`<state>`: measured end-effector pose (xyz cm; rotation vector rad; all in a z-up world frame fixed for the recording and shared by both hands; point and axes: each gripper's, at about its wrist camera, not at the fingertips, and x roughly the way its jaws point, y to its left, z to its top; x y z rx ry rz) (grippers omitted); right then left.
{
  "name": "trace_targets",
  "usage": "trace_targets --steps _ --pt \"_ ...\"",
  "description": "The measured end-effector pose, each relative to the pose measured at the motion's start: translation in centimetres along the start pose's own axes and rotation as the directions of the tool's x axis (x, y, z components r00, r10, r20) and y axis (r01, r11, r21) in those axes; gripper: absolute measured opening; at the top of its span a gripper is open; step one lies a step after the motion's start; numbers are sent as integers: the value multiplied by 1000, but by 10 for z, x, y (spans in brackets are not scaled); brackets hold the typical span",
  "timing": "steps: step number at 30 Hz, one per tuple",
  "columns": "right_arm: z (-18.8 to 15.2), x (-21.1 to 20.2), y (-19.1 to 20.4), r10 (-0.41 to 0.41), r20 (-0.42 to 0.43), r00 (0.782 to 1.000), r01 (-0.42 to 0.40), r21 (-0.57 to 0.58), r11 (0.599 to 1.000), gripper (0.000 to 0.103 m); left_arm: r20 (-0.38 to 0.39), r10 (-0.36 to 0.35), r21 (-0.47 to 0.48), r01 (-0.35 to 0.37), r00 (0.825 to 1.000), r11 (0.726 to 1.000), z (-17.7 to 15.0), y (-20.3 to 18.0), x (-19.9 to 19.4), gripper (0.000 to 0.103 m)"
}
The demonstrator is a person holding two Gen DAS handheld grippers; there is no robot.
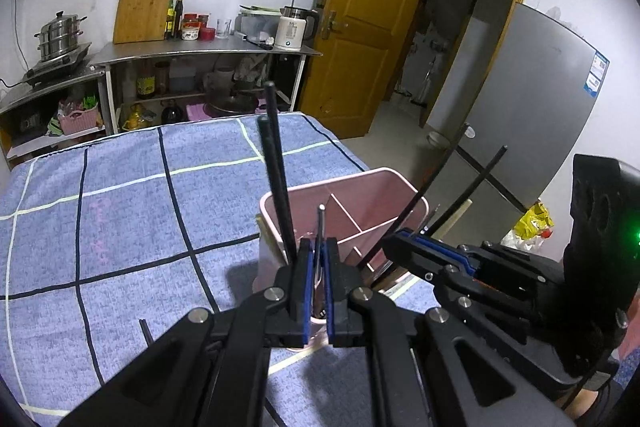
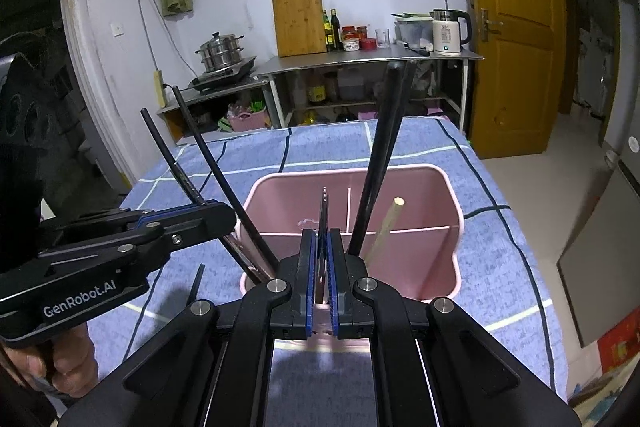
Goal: Organize utensils
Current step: 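Lower both chopsticks into the holder compartments, then open both tools to release the chopsticks and withdraw from the holder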
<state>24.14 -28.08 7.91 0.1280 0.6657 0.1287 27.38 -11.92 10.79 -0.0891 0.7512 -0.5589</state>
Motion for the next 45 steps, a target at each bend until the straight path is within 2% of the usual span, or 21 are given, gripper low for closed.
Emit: trace_targets --steps 6,11,15,23,27,34,42,45 --pt "1 -16 4 -11 23 1000 11 -7 1000 9 28 -4 0 4 1000 1000 2 -1 -16 6" --pt "3 -35 8 -13 55 998 13 -12 1000 18 69 -5 13 4 998 1000 0 -7 -39 7" --pt "2 -50 13 -9 77 997 9 -11 1000 18 95 0 20 -2 996 1000 -1 -9 -56 11" --pt "-2 -76 23 -3 110 994 5 -20 1000 19 132 8 15 -10 991 1000 -11 -8 -84 11" --pt "-7 -86 29 9 122 993 -5 -26 1000 20 140 21 4 -22 990 1000 -28 -3 -94 18" --pt "-27 -89 45 34 112 993 -29 -52 998 20 127 72 -39 -68 989 997 -59 16 -103 19" --pt "-55 -73 67 100 51 994 -96 -77 992 20 89 153 -100 -143 984 985 -98 47 -105 19" --pt "-66 -62 75 122 15 992 -121 -82 989 25 53 178 -135 -170 983 976 -114 63 -98 20"
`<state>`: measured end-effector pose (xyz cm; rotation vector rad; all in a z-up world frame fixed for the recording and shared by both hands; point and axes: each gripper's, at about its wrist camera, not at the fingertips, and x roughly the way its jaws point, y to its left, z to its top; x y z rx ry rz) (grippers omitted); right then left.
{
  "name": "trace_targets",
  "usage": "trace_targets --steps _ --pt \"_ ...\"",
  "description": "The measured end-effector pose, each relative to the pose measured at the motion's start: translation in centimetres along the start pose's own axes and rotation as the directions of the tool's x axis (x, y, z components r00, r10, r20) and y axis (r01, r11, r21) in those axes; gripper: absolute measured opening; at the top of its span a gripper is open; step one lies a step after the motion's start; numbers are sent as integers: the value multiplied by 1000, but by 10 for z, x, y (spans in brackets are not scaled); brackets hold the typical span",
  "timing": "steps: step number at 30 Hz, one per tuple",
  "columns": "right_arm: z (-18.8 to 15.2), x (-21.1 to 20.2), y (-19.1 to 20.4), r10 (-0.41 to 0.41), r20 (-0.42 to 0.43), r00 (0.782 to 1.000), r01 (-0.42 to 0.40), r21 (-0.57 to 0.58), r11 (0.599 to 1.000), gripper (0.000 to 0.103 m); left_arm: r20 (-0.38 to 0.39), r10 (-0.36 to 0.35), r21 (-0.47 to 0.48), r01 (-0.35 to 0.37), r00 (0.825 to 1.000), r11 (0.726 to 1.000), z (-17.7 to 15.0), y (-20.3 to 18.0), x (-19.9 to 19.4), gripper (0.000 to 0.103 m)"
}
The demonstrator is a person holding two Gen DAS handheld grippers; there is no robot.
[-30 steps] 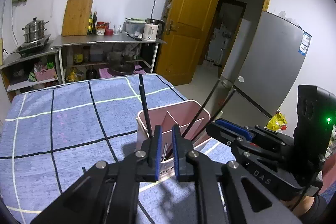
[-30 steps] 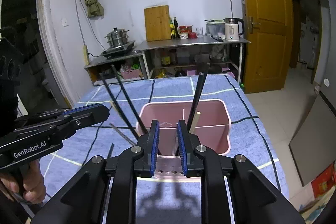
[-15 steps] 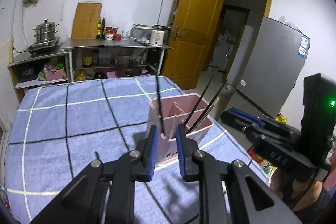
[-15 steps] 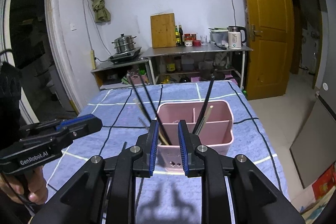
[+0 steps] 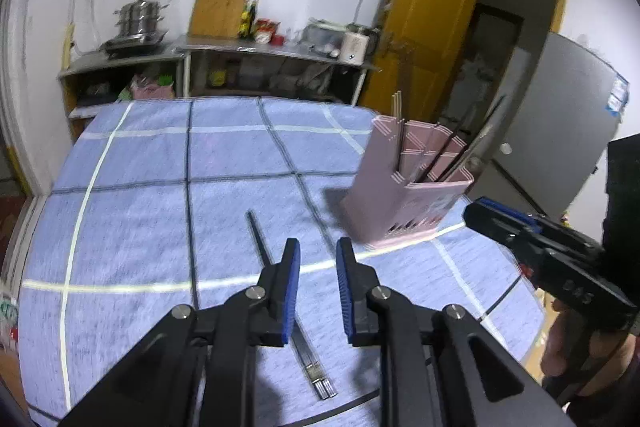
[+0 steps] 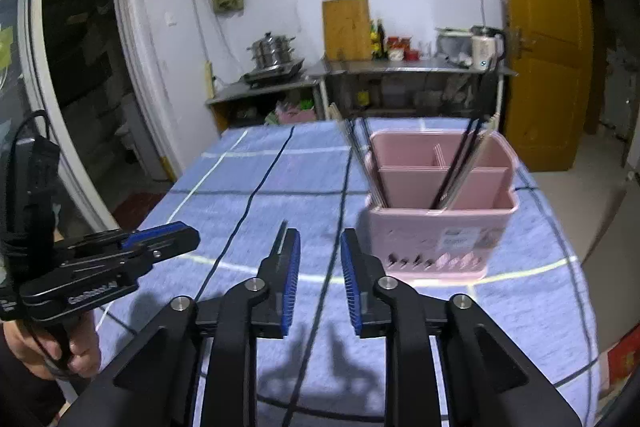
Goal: Organize utensils
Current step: 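Open both tools to release the chopsticks and withdraw from the holder, then move the left tool to a black chopstick while the right tool approaches another black chopstick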
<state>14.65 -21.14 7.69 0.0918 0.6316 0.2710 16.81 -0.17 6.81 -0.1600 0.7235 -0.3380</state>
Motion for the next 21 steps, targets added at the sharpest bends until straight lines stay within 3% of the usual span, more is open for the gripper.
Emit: trace_targets --steps 8,21 --pt "-17 31 13 34 -71 997 -35 -10 999 26 -99 46 -62 -52 994 997 -28 25 42 21" --pt "-24 54 0 39 -124 992 -38 7 999 26 -206 119 -41 -130 971 991 -43 25 108 22"
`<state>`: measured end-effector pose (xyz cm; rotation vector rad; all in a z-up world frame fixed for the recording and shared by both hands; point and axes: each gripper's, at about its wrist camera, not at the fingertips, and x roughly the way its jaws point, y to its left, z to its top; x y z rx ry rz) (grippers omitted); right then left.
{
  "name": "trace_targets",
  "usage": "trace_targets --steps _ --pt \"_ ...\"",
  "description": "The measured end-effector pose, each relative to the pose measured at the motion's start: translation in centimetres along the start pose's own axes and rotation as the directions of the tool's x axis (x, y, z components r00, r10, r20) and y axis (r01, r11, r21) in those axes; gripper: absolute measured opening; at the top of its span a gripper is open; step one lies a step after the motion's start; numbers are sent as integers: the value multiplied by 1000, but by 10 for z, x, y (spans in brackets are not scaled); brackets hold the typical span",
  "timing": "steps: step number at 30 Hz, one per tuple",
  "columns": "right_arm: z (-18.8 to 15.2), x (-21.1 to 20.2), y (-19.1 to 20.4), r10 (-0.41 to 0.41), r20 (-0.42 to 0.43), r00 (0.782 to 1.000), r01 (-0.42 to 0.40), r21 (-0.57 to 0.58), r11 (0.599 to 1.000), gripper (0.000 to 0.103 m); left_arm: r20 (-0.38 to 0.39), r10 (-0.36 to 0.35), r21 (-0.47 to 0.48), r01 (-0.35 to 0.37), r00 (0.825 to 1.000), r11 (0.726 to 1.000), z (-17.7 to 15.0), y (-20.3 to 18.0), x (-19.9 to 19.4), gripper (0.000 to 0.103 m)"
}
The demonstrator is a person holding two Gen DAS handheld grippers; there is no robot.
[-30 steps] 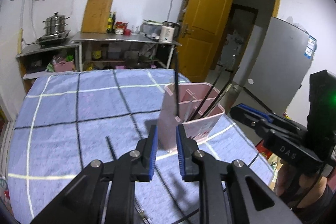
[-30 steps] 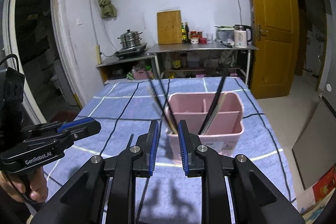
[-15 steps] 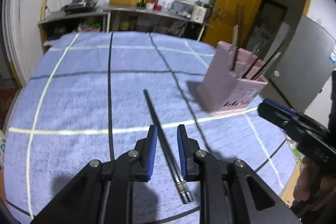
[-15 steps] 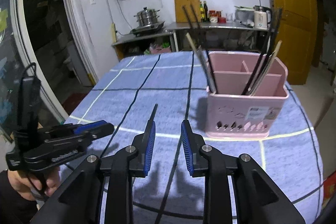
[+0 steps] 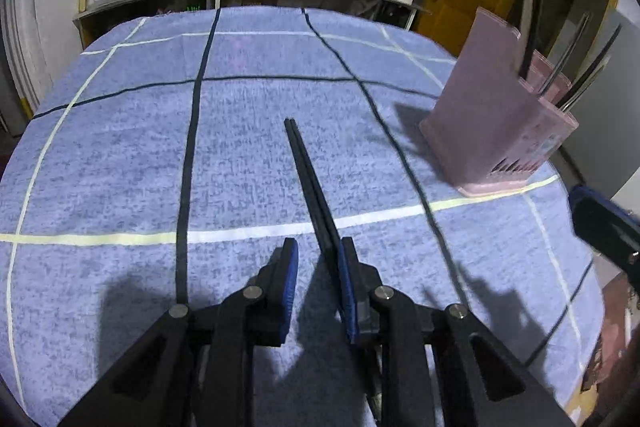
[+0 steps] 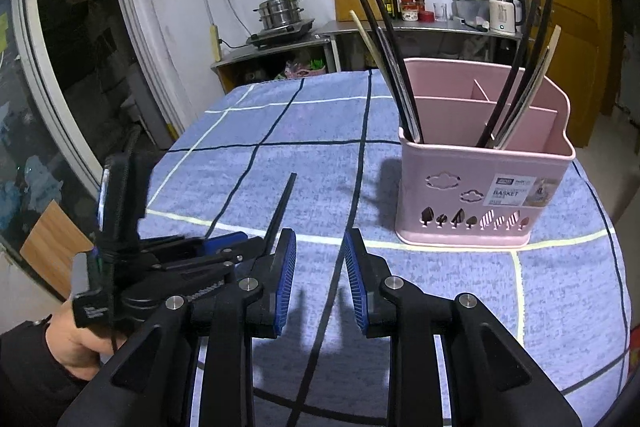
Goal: Organize utensils
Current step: 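Move the left tool to a black chopstick while the right tool approaches another black chopstick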
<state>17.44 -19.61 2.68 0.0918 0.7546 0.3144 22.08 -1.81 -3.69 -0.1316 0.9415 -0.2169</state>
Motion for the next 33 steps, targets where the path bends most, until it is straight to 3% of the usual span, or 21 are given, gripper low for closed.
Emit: trace_targets --steps 9,14,17,22,33 --pt "-3 2 -8 9 -2 1000 -9 23 1000 26 40 85 -2 -85 996 996 -2 -3 0 37" --pt "-4 -1 -5 15 2 1000 -15 15 1000 26 39 109 3 -109 993 994 -5 -1 -1 37" --pt "-5 -1 -7 17 3 1000 -17 20 1000 26 41 149 51 -151 988 987 -8 -7 0 33" --pt "-8 4 -4 29 -12 1000 -28 22 999 26 21 120 3 -120 993 993 -7 12 -7 17" --pt "-8 48 21 89 -72 993 -89 3 996 26 1 79 -61 -79 997 995 -15 64 -29 15"
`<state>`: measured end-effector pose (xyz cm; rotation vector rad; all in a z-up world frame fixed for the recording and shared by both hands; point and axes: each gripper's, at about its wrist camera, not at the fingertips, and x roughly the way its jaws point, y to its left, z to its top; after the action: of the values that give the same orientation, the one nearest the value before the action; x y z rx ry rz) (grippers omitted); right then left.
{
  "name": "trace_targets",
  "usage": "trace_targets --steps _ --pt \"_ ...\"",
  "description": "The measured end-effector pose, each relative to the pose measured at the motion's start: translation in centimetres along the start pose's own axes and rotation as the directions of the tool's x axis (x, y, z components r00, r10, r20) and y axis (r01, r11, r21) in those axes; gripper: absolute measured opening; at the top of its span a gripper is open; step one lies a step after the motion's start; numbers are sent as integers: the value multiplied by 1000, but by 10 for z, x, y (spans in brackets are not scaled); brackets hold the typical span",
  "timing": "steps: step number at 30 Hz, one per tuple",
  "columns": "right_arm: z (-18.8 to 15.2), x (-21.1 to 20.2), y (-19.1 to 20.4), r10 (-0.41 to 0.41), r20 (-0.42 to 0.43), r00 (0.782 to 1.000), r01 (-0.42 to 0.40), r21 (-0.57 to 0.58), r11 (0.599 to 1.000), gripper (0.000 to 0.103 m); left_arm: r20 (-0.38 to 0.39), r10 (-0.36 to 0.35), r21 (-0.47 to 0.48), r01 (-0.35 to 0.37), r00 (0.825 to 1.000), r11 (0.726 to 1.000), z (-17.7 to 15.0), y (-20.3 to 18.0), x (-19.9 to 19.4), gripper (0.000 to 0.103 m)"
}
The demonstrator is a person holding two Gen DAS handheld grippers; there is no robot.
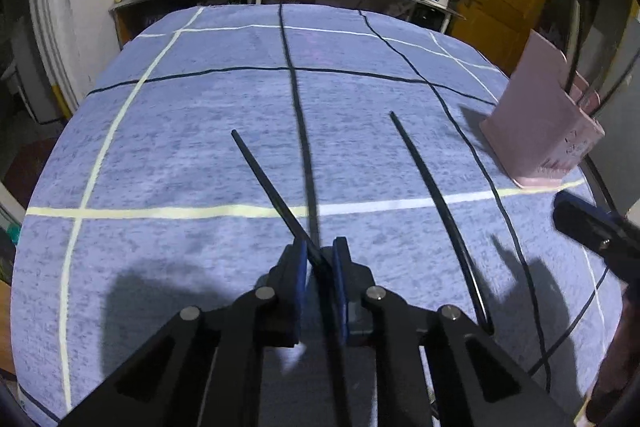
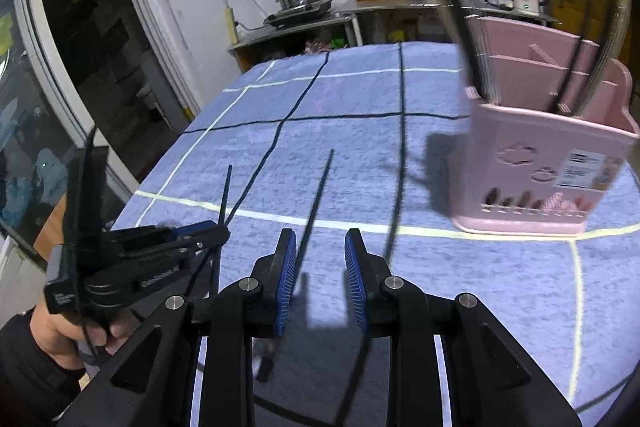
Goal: Organize utensils
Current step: 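Move the left tool to a black chopstick while the right tool approaches another black chopstick, then close the right tool on a black chopstick while the left tool grips another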
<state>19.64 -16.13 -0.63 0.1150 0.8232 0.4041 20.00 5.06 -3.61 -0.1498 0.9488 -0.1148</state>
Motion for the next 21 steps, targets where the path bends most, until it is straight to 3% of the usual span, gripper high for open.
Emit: trace_targets --steps 5,9,14,21 --pt "8 35 9 -5 -44 999 4 -17 1000 26 -1 -39 -106 38 999 994 9 13 4 15" --pt "13 63 10 -24 -83 996 22 -23 999 26 -7 -18 -156 17 1000 988 15 15 14 15" --pt "19 86 10 -37 -108 993 34 -29 999 26 16 9 -129 -7 1000 992 20 14 20 15" --pt "26 104 11 -62 -123 990 58 -38 998 26 10 -7 -77 8 1000 997 30 17 26 14"
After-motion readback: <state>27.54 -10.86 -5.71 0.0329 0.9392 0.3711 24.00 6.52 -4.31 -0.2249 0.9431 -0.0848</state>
